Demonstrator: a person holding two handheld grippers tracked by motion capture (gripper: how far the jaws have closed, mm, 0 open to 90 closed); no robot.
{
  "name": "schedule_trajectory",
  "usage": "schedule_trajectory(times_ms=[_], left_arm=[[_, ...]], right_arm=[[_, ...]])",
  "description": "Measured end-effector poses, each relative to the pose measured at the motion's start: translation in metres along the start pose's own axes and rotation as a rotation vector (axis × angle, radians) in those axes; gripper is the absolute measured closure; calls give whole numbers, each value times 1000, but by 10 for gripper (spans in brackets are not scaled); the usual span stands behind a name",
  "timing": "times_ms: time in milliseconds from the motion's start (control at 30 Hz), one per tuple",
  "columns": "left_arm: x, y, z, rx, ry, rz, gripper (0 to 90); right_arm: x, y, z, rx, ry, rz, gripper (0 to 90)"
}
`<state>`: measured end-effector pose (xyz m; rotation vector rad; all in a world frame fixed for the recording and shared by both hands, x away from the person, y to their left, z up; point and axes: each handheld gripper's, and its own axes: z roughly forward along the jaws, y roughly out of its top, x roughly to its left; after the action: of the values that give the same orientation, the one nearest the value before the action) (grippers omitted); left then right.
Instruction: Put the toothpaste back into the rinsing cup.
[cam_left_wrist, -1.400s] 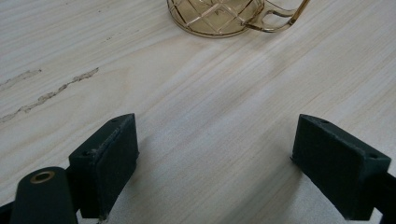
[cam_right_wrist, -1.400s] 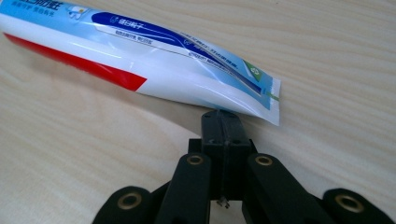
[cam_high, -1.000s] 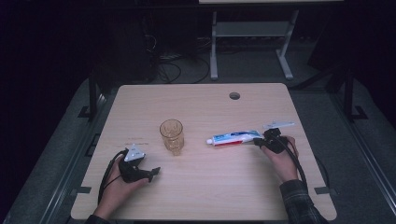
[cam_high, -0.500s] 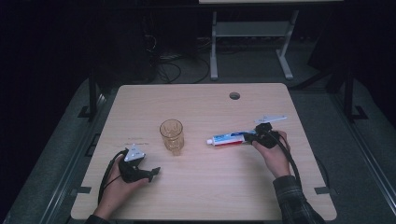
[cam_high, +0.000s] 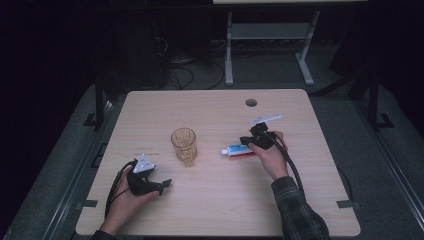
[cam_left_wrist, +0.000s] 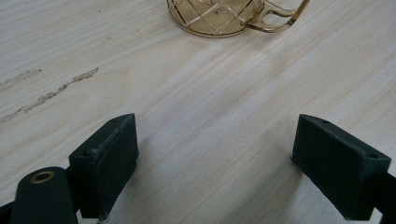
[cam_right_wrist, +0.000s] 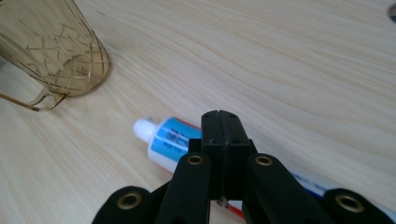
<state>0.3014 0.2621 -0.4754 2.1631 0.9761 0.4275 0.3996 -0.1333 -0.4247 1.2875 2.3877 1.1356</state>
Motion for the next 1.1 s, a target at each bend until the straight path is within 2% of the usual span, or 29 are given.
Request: schedule_trajectory(times_ms=[167, 333, 533, 667, 767, 1100], left_arm=[[0, 0, 0, 0, -1, 0, 133], [0, 0, 0, 0, -1, 0, 133], [0, 0, 0, 0, -2, 1, 133], [0, 0, 0, 0, -2, 1, 133], [0, 0, 0, 0, -2, 1, 133], [0, 0, 0, 0, -2, 1, 133]], right_arm=[[8, 11, 16, 3, 30, -9, 897], [15, 20, 35, 36, 46, -22, 897], [15, 16, 48, 73, 44, -15, 897], [14, 13, 51, 84, 48, -9, 897], [16, 12, 51, 94, 48, -23, 897], [22, 2, 40, 106, 61, -41, 897]])
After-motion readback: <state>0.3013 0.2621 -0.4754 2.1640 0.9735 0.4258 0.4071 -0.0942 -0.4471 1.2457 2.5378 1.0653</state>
